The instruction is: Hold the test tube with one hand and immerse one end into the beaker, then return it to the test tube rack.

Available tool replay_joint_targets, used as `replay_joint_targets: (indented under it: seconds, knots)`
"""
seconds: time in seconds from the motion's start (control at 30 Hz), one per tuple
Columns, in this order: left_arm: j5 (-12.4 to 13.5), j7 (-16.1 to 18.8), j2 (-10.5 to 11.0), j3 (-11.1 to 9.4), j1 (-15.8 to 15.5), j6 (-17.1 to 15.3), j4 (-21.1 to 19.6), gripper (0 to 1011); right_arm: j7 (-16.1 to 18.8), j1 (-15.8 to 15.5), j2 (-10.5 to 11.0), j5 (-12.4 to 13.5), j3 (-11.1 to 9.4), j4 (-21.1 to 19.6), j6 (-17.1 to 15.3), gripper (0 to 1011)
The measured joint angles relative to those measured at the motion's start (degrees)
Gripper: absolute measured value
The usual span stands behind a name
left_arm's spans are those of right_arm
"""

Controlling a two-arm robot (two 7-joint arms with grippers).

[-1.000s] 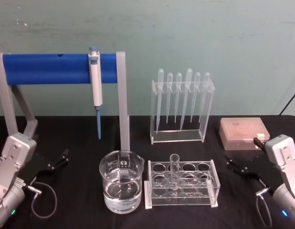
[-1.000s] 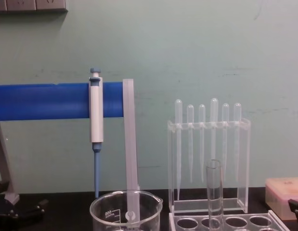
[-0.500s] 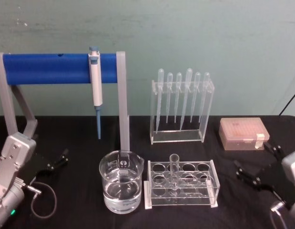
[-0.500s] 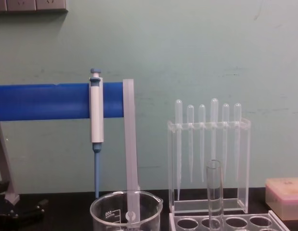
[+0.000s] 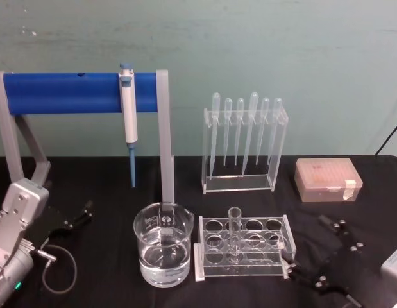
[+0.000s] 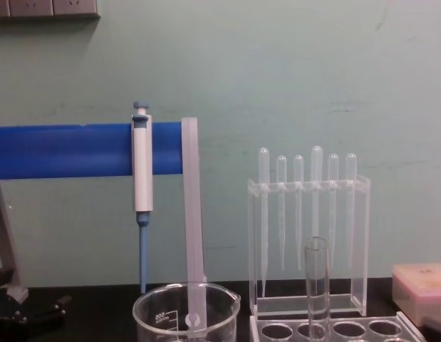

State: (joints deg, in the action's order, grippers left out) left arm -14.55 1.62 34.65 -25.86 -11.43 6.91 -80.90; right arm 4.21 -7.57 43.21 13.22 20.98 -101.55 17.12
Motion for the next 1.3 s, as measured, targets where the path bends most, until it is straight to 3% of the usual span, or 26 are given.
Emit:
replay_joint_targets:
  seconds: [0.33, 0.57, 1.1, 1.3]
  knots:
    - [0.0, 0.0, 0.0, 0.0, 0.0, 0.0, 0.0, 1000, 3.76, 4.34, -5.03, -3.77, 3.97, 2.03, 2.42, 1003]
    - [0.0, 0.0, 0.0, 0.0, 0.0, 0.0, 0.0, 1000, 5.28, 8.21, -9.88, -6.66, 5.97, 6.95, 5.1, 1003]
    - [0.0, 0.0, 0.0, 0.0, 0.0, 0.0, 0.0, 1000, 7.64, 12.9, -17.15, -6.87, 6.69, 12.95, 5.2, 997]
    - [0.0, 0.0, 0.0, 0.0, 0.0, 0.0, 0.0, 1000, 7.62, 12.91, -18.51, -7.07, 5.99, 13.31, 4.52, 862]
